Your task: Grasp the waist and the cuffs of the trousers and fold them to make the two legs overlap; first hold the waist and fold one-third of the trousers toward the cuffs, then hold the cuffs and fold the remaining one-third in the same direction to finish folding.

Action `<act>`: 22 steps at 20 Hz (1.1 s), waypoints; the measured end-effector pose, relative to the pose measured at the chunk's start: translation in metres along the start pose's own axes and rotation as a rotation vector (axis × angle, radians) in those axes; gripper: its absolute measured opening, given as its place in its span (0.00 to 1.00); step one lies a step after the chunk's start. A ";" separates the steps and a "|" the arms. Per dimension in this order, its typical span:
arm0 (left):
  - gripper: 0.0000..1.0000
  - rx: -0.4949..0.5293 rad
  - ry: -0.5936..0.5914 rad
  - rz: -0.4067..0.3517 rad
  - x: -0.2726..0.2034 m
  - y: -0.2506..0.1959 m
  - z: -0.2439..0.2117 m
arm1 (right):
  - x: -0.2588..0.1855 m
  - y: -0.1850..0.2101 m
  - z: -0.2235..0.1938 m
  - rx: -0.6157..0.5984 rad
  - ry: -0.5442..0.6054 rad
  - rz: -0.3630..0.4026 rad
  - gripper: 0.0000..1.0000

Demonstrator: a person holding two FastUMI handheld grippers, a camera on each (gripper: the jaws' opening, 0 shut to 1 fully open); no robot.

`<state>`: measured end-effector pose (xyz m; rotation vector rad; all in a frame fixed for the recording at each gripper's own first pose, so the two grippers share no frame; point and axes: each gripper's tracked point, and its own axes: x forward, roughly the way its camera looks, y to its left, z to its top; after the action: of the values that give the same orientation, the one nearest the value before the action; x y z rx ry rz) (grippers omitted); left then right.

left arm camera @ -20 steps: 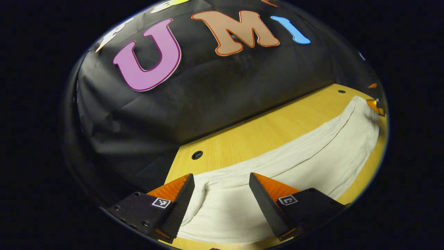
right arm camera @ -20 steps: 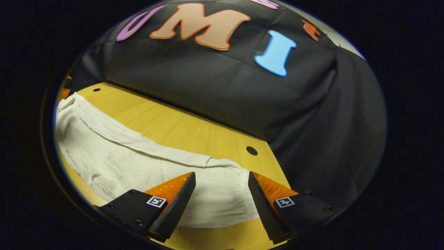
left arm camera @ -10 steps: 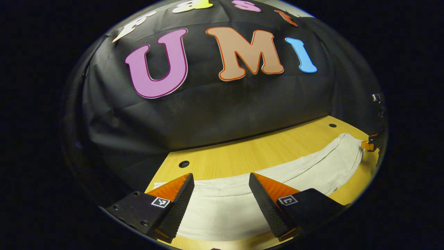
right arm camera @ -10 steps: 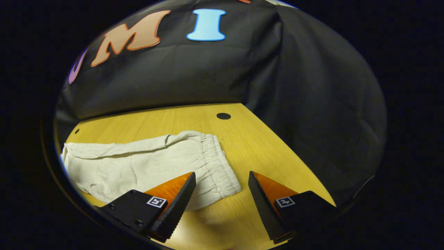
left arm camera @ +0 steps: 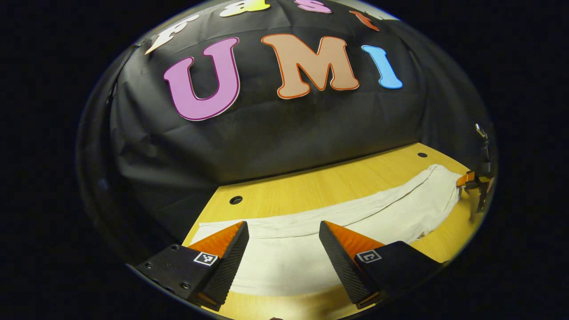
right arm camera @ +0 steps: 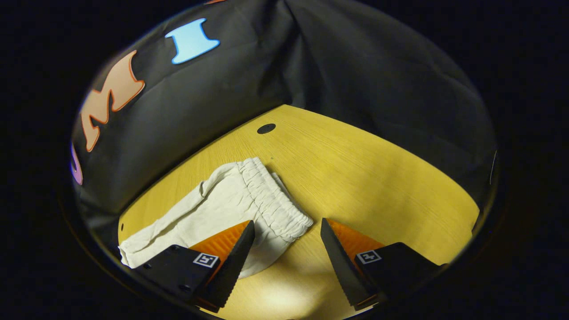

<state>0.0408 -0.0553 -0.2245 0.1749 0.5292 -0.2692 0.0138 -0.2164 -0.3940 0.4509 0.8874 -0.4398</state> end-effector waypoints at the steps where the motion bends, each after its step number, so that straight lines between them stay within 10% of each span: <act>1: 0.96 0.000 0.001 0.001 -0.002 -0.001 0.000 | 0.000 0.002 -0.003 0.035 0.020 0.005 0.92; 7: 0.96 0.017 -0.010 0.011 -0.011 -0.004 0.004 | 0.009 0.001 -0.001 0.121 0.031 -0.013 0.85; 13: 0.97 0.010 -0.007 0.011 -0.014 -0.010 0.005 | 0.011 0.002 -0.003 0.108 0.063 0.038 0.14; 22: 0.96 -0.034 -0.006 0.015 -0.021 -0.034 0.005 | 0.008 -0.044 0.028 0.093 0.042 0.031 0.18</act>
<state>0.0159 -0.0849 -0.2129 0.1450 0.5257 -0.2462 0.0123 -0.2690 -0.3933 0.5603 0.9021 -0.4456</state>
